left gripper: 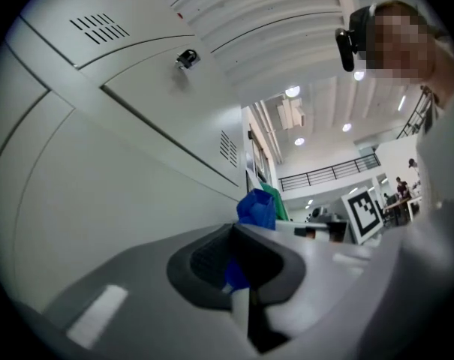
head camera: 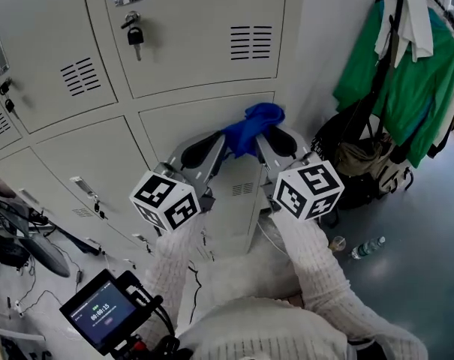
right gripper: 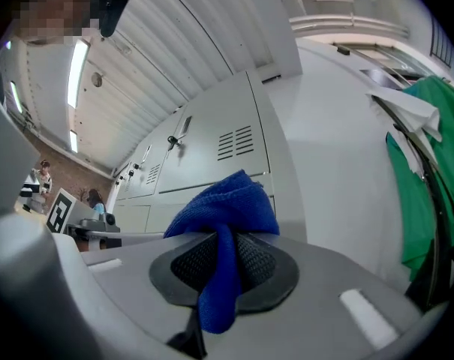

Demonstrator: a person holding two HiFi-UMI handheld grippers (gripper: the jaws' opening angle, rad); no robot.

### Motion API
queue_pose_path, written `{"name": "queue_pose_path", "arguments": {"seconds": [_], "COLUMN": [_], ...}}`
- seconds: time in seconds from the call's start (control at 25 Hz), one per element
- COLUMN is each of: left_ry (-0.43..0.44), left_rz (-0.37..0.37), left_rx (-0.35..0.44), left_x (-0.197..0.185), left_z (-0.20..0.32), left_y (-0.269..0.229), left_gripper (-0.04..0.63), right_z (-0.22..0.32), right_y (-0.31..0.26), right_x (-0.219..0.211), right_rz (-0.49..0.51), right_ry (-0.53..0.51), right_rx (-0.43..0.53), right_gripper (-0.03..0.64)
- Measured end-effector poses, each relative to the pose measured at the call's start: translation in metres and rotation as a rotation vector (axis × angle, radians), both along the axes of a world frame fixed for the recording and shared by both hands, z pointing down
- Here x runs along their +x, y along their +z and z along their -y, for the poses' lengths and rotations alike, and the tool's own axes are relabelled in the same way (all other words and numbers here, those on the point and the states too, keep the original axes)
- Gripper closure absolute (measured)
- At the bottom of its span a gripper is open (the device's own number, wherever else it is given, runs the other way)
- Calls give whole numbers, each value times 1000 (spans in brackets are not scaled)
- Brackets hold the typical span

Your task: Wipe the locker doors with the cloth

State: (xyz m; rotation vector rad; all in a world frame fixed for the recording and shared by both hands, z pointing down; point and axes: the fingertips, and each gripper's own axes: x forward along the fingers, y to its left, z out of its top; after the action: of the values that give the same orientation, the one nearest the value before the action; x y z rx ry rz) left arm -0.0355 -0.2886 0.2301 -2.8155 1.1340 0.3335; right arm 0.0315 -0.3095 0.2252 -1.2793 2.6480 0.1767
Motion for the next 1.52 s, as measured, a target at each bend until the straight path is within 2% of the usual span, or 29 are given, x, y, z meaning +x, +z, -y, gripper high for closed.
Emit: {"name": "queue_pose_path", "arguments": {"seconds": [0.12, 0.24, 0.8, 1.12, 1.52], "left_ry": [16, 26, 56, 40, 13], "left_rz": [10, 24, 12, 2, -24], "left_rx": [41, 58, -1, -97, -296], "left_x": [7, 12, 12, 7, 2], "left_z": [4, 5, 20, 23, 18], "left_y": [-20, -29, -12, 34, 124], "left_gripper": [589, 589, 588, 589, 589], "right_z": [9, 17, 22, 23, 26], "right_y": [-20, -24, -19, 27, 106], "right_x": [5, 6, 5, 5, 0], "right_rz": [14, 16, 36, 27, -26], "right_ry": [13, 15, 3, 11, 2], "right_rx": [35, 25, 43, -35, -192], "right_gripper": [566, 566, 568, 568, 568]}}
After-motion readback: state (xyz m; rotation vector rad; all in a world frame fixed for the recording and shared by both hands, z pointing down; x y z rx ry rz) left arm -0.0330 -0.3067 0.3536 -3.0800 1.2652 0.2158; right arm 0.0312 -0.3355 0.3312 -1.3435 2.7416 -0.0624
